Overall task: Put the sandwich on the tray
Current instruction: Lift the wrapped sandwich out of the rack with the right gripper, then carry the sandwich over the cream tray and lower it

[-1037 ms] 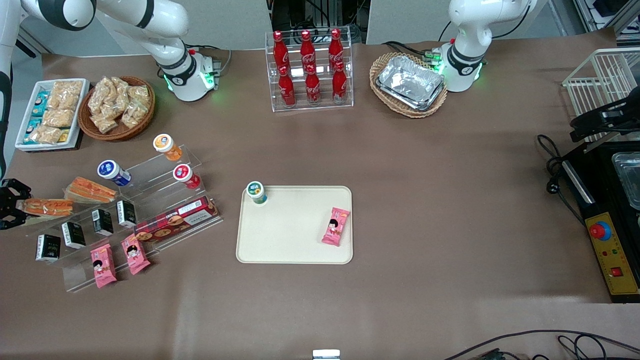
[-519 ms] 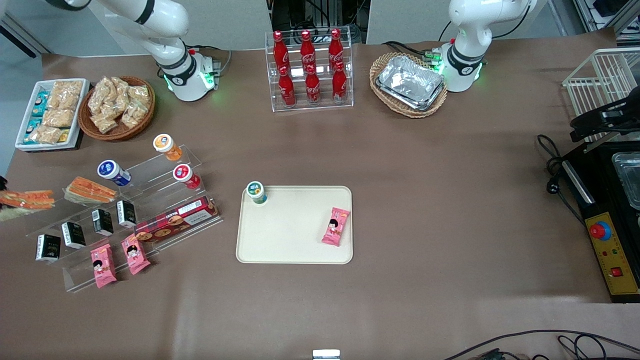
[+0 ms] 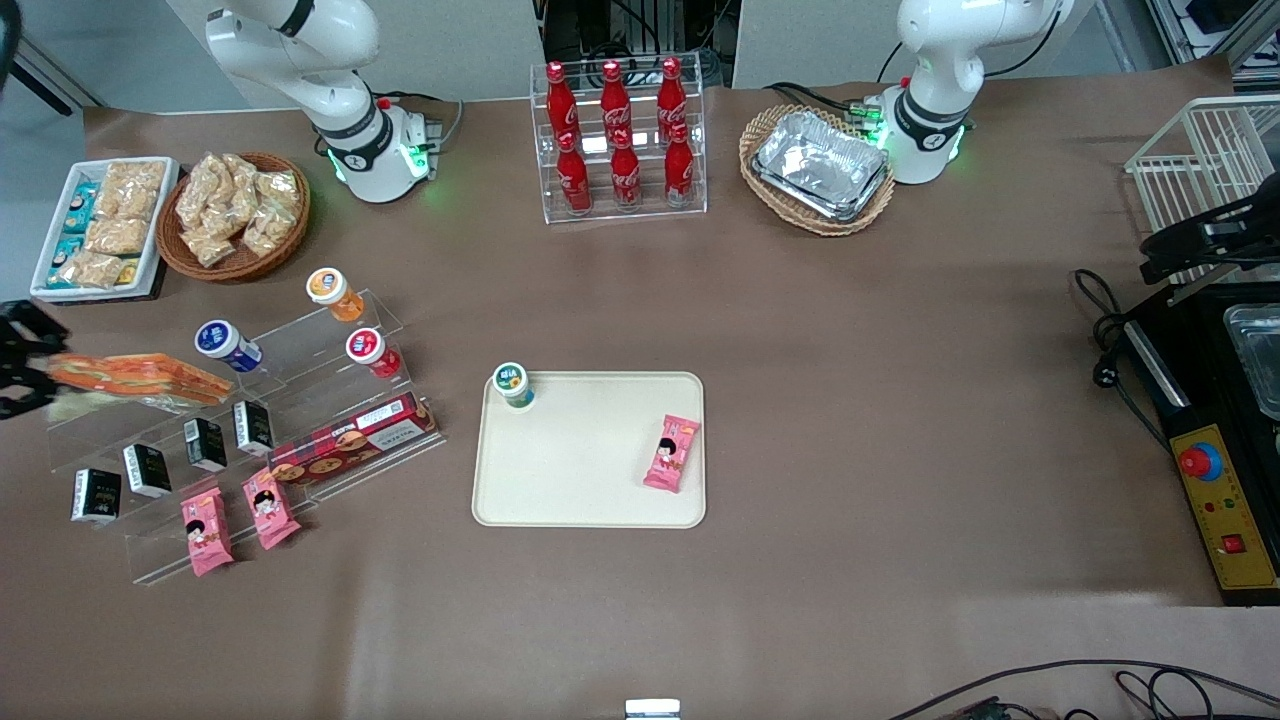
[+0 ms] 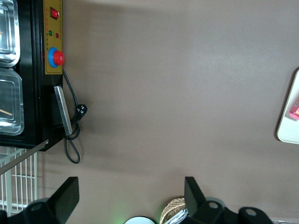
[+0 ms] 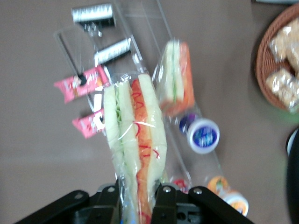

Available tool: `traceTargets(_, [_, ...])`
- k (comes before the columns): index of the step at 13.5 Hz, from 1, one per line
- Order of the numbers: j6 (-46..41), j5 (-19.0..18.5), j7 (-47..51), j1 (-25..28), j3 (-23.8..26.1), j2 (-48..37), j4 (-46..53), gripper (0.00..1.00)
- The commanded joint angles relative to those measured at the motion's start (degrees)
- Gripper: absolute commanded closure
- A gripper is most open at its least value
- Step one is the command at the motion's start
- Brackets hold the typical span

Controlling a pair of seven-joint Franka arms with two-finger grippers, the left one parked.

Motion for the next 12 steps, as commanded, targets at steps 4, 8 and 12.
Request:
traceTargets(4, [0.06,2.57,28.66,20.16,-0.48,-0.4,0.51,1.0])
traceTargets(8, [10.06,4.86,35.46,33.08,-0.48,4.07,0.07,1.0])
traceTargets(12, [20.87,7.67,40.03,38.55,-0.48,10.05,0.16,1.0])
